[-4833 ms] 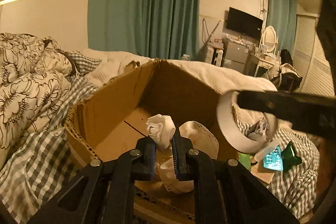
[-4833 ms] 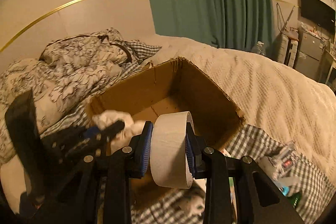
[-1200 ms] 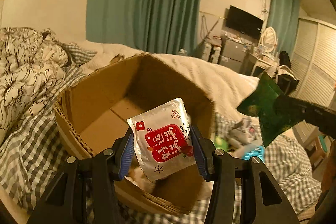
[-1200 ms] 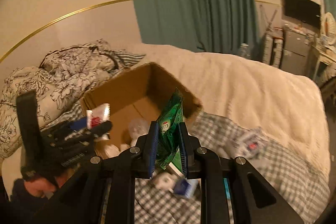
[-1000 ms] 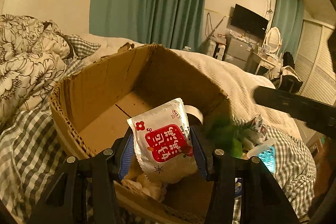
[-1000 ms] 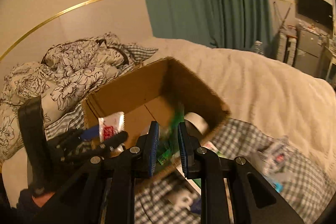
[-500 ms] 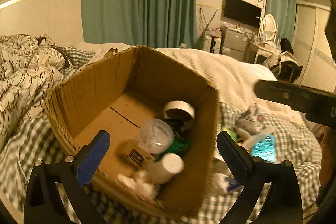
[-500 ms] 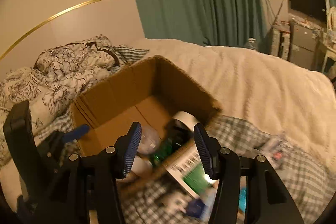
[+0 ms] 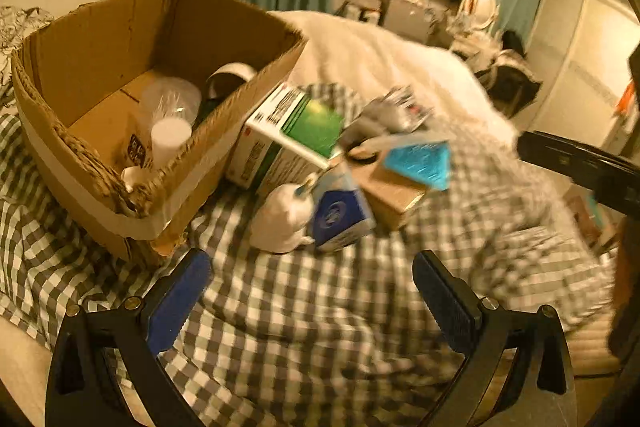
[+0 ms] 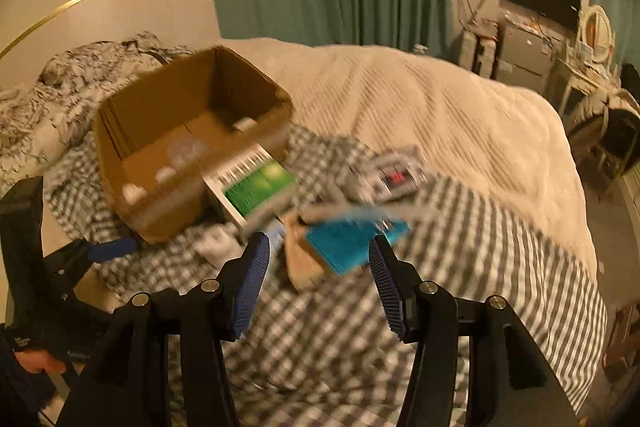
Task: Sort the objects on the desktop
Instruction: 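Grasp the white rabbit figurine with the left tool while the right tool grasps the silver foil tray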
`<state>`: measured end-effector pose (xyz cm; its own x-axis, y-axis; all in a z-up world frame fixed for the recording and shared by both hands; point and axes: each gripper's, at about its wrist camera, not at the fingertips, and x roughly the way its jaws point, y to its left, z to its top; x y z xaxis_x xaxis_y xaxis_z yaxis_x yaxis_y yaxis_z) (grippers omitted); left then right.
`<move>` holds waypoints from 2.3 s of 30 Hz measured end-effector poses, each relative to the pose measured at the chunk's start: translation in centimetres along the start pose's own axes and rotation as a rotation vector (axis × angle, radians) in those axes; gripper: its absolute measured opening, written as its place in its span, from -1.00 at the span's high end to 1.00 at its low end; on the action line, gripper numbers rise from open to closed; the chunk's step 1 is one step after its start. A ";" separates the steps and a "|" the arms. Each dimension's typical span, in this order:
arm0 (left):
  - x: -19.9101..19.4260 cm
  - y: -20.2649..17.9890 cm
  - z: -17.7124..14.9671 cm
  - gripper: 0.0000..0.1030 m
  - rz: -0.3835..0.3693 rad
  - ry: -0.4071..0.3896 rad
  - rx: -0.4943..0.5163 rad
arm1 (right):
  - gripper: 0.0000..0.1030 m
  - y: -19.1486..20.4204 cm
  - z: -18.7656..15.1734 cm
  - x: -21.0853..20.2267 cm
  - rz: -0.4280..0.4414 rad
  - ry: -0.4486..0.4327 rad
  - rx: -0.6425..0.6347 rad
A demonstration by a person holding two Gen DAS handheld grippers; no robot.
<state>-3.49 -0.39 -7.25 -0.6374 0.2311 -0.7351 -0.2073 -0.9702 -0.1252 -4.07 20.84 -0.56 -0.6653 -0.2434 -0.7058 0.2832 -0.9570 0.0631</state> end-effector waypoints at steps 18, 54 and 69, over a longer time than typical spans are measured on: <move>8.0 2.0 -0.3 -0.64 0.086 -0.027 -0.088 | -0.13 -2.2 -0.5 8.2 0.019 0.111 0.102; 2.2 0.6 -1.4 0.02 -0.004 -0.120 0.007 | 0.83 -1.7 -2.4 6.4 -0.123 0.186 0.202; 2.2 1.7 -1.3 0.02 0.009 -0.108 -0.039 | -0.43 -3.8 -3.6 5.9 -0.025 0.110 0.405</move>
<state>-4.25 -1.62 -9.97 -0.7159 0.2265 -0.6605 -0.1734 -0.9740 -0.1461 -6.62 23.60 -7.52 -0.5843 -0.2217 -0.7807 -0.0412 -0.9526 0.3013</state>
